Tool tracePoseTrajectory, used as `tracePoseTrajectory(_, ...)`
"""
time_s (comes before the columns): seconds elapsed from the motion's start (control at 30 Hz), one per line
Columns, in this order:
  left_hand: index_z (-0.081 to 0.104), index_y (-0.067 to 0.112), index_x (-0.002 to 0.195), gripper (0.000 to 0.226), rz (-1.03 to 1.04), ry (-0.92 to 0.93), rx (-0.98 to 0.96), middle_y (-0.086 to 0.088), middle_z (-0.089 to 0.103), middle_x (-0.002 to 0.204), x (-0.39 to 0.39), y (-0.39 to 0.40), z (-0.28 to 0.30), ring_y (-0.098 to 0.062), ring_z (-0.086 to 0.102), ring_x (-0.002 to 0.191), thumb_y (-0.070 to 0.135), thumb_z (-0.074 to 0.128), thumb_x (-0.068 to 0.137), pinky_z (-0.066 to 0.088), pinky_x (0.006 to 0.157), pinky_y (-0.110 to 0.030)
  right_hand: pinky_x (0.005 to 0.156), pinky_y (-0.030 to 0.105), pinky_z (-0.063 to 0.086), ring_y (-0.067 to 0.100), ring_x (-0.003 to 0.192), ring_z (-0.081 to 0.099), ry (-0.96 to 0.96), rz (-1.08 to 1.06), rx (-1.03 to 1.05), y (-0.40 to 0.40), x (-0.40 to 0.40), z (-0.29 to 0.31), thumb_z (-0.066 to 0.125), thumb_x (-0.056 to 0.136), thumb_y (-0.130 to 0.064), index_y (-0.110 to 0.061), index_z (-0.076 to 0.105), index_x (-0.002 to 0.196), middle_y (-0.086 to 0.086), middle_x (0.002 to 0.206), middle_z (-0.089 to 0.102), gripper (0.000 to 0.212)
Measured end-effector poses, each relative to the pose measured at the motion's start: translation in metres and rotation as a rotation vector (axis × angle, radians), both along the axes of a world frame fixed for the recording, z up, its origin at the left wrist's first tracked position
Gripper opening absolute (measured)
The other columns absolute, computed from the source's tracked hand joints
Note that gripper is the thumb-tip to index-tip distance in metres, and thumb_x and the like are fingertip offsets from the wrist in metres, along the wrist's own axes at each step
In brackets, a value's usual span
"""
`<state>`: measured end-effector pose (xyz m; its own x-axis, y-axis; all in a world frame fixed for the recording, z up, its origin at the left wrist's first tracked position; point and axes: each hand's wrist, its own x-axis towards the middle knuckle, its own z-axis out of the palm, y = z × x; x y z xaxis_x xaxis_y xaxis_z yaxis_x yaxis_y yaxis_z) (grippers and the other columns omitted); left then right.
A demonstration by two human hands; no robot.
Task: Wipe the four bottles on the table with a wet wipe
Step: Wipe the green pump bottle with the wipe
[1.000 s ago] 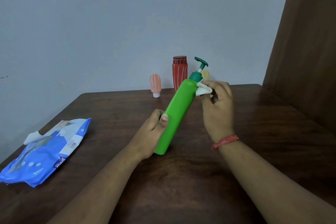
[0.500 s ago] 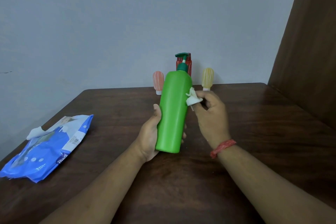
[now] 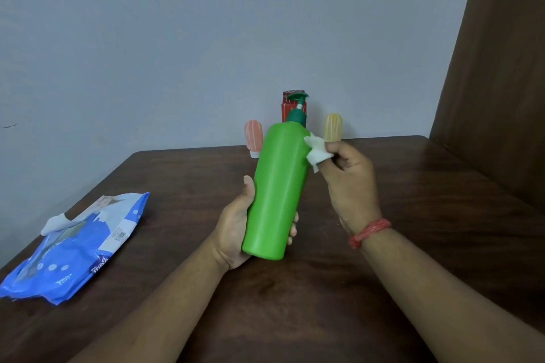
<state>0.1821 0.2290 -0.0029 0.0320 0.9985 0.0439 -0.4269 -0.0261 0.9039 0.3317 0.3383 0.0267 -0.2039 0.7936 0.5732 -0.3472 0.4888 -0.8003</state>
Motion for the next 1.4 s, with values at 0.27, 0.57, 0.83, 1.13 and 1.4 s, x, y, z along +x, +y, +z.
tracePoseTrajectory(0.27,0.069,0.008,0.122,0.082,0.198,-0.035,0.09,-0.023,0.068,0.105,-0.01,0.003,0.0,-0.032,0.068,0.081,0.069,0.022,0.095,0.059,0.072,-0.041,0.072,0.036,0.054,0.01,0.077,0.064,-0.147,0.162,0.018,-0.018,-0.017,-0.018,0.072,0.088,-0.004,-0.024,0.072,0.087,0.0,0.082,0.072,0.02)
tracePoseTrajectory(0.57,0.05,0.01,0.135,0.075,0.448,0.518,0.096,-0.015,0.051,0.143,-0.019,0.012,-0.002,-0.014,0.05,0.132,0.069,0.035,0.091,0.041,0.113,-0.034,0.071,0.026,0.054,0.007,0.086,0.068,-0.101,0.149,-0.086,-0.013,-0.02,-0.024,0.069,0.085,0.01,-0.017,0.064,0.09,0.001,0.097,0.073,0.028)
tracePoseTrajectory(0.83,0.052,0.017,0.12,0.077,0.446,0.714,0.125,-0.019,0.045,0.134,-0.036,0.004,-0.009,-0.015,0.05,0.118,0.082,0.03,0.085,0.041,0.107,-0.031,0.068,0.036,0.054,0.014,0.079,0.063,-0.155,0.168,-0.059,-0.013,-0.021,-0.029,0.066,0.086,0.011,-0.018,0.065,0.089,0.005,0.093,0.072,0.029)
tracePoseTrajectory(1.13,0.055,0.021,0.125,0.079,0.516,0.725,0.061,-0.018,0.048,0.139,-0.027,-0.009,-0.01,-0.029,0.047,0.131,0.083,0.028,0.084,0.04,0.112,-0.04,0.073,0.034,0.056,0.012,0.082,0.065,-0.189,0.183,-0.071,-0.014,-0.012,-0.029,0.071,0.084,0.006,-0.016,0.068,0.089,0.0,0.09,0.072,0.023)
tracePoseTrajectory(1.4,0.046,0.024,0.125,0.07,0.785,0.674,-0.092,-0.005,0.049,0.138,0.001,-0.02,-0.017,-0.016,0.055,0.123,0.077,0.058,0.08,0.045,0.109,-0.04,0.078,0.027,0.054,0.008,0.086,0.065,-0.133,0.106,-0.193,0.0,-0.007,-0.033,0.07,0.087,0.0,-0.018,0.068,0.091,-0.001,0.093,0.073,0.018)
